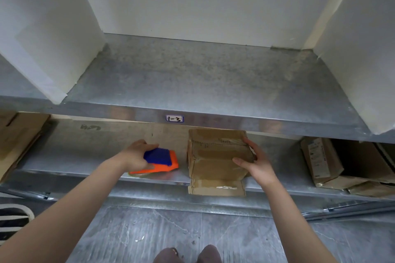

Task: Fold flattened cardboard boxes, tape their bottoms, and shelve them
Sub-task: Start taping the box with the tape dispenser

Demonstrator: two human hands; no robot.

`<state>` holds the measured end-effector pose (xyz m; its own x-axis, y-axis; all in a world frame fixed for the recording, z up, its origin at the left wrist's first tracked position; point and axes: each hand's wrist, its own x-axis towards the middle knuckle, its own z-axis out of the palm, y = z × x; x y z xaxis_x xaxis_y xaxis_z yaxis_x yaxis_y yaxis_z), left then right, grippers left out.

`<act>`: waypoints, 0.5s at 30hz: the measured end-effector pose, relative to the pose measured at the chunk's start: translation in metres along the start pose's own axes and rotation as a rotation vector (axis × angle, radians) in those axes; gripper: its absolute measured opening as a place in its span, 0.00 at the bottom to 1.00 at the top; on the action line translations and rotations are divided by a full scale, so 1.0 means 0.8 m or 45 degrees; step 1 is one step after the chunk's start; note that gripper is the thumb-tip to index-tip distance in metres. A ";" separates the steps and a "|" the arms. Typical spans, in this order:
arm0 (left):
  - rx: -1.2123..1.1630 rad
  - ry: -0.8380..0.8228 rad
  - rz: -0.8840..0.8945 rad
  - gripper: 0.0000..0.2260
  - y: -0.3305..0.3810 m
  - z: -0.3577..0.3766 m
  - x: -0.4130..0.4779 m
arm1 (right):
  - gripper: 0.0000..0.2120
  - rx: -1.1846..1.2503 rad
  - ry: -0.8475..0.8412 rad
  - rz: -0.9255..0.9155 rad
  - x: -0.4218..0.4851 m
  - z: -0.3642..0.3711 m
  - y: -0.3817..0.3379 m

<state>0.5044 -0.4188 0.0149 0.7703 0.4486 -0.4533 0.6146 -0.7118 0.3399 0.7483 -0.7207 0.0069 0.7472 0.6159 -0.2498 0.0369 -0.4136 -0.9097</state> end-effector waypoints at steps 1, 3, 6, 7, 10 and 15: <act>0.041 -0.009 0.024 0.35 -0.007 0.005 0.000 | 0.37 -0.009 0.005 -0.001 -0.001 0.000 -0.001; 0.063 0.007 0.052 0.34 -0.019 0.011 -0.001 | 0.37 -0.024 0.010 -0.005 -0.002 0.000 -0.003; 0.123 0.040 0.073 0.32 -0.030 0.014 0.003 | 0.38 -0.037 0.000 0.005 -0.003 0.001 -0.005; 0.147 0.042 0.079 0.32 -0.033 0.015 0.005 | 0.38 -0.041 -0.003 0.006 -0.003 0.001 -0.005; 0.180 0.049 0.074 0.31 -0.040 0.014 0.008 | 0.38 -0.058 -0.008 0.005 -0.005 0.002 -0.006; 0.175 0.034 0.048 0.36 -0.042 0.018 -0.002 | 0.39 -0.099 -0.006 -0.006 -0.005 0.005 -0.006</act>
<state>0.4803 -0.4030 -0.0076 0.7976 0.4334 -0.4195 0.5577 -0.7947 0.2394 0.7425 -0.7184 0.0110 0.7437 0.6211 -0.2474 0.0920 -0.4617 -0.8823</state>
